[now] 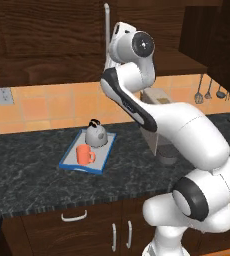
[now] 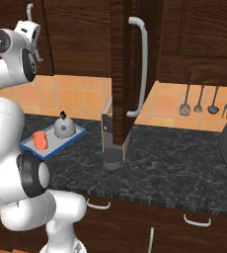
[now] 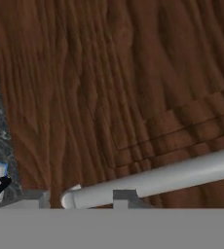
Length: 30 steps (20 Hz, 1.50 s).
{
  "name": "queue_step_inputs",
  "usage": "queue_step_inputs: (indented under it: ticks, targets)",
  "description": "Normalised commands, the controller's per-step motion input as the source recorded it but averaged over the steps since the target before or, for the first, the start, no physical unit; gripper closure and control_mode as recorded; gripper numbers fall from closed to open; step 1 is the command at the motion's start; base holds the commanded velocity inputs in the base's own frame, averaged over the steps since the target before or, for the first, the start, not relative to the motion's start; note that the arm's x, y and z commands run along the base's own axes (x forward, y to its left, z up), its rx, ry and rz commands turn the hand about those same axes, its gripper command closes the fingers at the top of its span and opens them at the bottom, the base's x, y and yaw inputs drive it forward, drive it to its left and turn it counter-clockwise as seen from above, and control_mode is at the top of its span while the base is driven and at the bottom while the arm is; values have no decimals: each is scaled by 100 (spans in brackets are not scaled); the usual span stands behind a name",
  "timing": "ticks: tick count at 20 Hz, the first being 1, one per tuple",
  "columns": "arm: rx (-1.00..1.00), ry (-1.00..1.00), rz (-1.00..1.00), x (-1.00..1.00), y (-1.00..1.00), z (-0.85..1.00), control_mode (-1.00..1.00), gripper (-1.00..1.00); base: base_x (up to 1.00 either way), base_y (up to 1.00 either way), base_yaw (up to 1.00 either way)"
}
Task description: Pick the kettle from the counter and place it on the tray. Then pick the mug from the cabinet and place it on the tray. Then close the cabinet doors.
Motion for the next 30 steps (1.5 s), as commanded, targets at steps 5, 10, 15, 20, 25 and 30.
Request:
queue_step_inputs:
  ticks: [5, 10, 15, 20, 25, 30]
  targets:
    - [0, 0, -2, -32, -68, 0, -100, -100, 0, 0, 0]
    - [0, 0, -3, -45, -71, 2, -100, -100, 0, 0, 0]
    - [0, -1, 0, -81, -39, 22, -100, -100, 0, 0, 0]
    - [-2, 1, -3, -77, -25, 26, -100, -100, 0, 0, 0]
    - [-10, 3, -13, -78, -9, 20, -100, -100, 0, 0, 0]
    - [-21, 12, -30, -64, 0, 7, -100, -100, 0, 0, 0]
